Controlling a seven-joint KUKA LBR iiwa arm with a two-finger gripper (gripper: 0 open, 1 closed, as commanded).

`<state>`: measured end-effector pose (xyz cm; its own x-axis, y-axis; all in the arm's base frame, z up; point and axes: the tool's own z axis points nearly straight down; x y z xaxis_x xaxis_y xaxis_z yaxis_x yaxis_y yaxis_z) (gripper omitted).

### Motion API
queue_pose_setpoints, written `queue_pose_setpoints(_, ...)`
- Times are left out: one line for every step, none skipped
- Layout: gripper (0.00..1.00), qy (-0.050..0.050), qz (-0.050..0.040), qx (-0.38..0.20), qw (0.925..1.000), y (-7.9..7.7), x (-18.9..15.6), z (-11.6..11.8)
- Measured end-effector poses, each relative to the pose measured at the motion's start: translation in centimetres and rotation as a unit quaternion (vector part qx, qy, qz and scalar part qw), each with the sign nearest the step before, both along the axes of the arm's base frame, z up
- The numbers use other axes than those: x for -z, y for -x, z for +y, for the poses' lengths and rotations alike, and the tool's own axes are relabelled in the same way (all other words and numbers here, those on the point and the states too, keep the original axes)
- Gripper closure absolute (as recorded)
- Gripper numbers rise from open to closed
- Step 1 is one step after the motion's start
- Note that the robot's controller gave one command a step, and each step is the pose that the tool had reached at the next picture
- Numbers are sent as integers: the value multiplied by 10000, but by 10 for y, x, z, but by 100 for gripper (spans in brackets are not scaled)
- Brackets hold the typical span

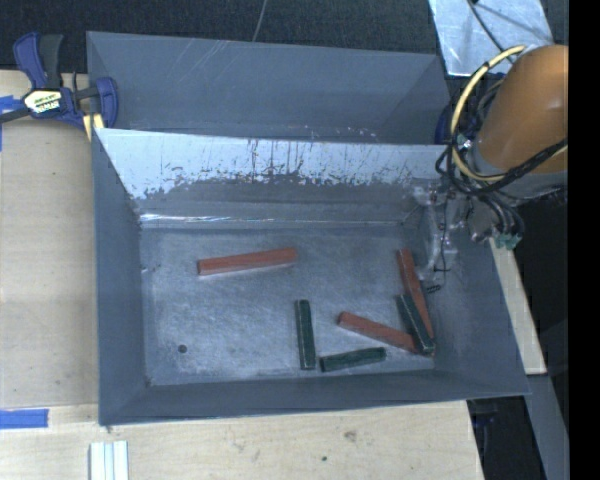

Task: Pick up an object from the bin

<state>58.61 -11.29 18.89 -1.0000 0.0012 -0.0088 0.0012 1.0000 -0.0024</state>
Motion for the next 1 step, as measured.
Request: queue_pose_setpoints(0, -12, 51, -88, 9999, 5, 52, 2)
